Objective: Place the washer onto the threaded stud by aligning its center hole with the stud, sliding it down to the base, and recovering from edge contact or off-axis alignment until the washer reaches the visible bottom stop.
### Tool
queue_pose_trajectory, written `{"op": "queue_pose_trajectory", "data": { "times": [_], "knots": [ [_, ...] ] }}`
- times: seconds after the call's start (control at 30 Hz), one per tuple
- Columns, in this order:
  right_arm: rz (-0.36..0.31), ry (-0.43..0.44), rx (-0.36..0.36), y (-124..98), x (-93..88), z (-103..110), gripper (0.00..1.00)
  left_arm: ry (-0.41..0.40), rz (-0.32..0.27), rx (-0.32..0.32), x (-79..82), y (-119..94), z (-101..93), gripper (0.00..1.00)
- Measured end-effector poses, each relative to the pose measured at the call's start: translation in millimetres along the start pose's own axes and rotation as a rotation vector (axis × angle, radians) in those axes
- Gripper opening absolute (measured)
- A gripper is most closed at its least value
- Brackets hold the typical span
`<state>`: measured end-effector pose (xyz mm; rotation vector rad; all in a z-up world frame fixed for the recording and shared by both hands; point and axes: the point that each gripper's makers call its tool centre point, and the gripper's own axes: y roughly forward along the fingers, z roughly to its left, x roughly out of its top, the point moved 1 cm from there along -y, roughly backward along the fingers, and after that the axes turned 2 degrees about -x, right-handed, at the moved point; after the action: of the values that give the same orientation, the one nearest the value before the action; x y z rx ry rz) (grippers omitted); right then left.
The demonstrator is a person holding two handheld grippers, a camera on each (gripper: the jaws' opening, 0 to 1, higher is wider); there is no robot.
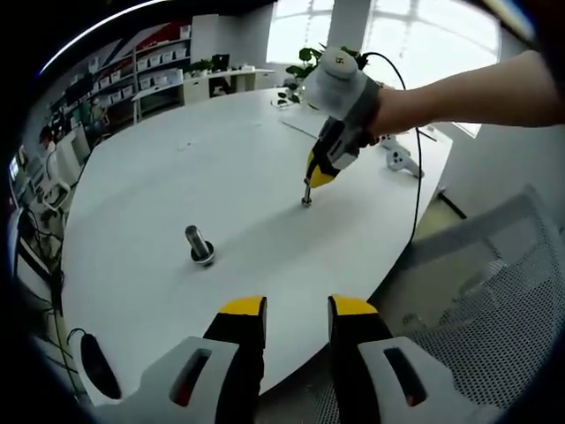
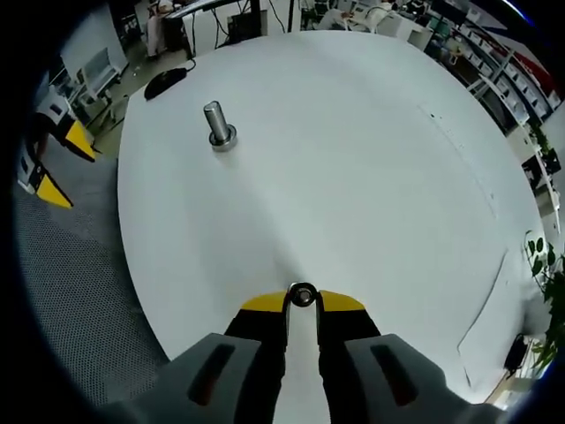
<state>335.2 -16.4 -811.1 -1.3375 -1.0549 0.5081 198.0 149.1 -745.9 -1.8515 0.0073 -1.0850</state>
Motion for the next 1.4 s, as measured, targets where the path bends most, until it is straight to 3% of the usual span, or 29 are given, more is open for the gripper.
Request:
{"op": "queue_pose_trajectory", "data": {
  "times": [0.17,0.47,0.77,0.97,1.07,1.33,1.4],
  "knots": [
    [0.040,0.015,0.020,11,-6.9,4,0.14,0.000,0.002,-0.001,-0.4,0,-0.5,0.26],
    [0.054,0.006,0.017,30,-14.0,11,0.14,0.000,0.009,-0.005,-2.1,1,-1.4,0.26],
    [0.051,0.034,0.003,33,-15.4,10,0.17,-0.003,0.001,-0.003,-0.9,0,-1.2,0.26],
    [-0.016,0.063,-0.033,12,-11.4,15,0.22,-0.009,-0.009,-0.006,1.4,0,-1.1,0.26],
    [-0.108,0.117,-0.065,-5,-9.4,16,0.22,-0.003,-0.011,-0.012,2.3,0,-3.1,0.26],
    [-0.176,0.196,-0.113,-40,-35.5,26,0.22,-0.004,-0.006,-0.022,1.5,1,-5.4,0.26],
    [-0.249,0.279,-0.114,-51,-31.6,31,0.22,-0.005,-0.003,-0.020,0.6,1,-4.8,0.26]
  ]
}}
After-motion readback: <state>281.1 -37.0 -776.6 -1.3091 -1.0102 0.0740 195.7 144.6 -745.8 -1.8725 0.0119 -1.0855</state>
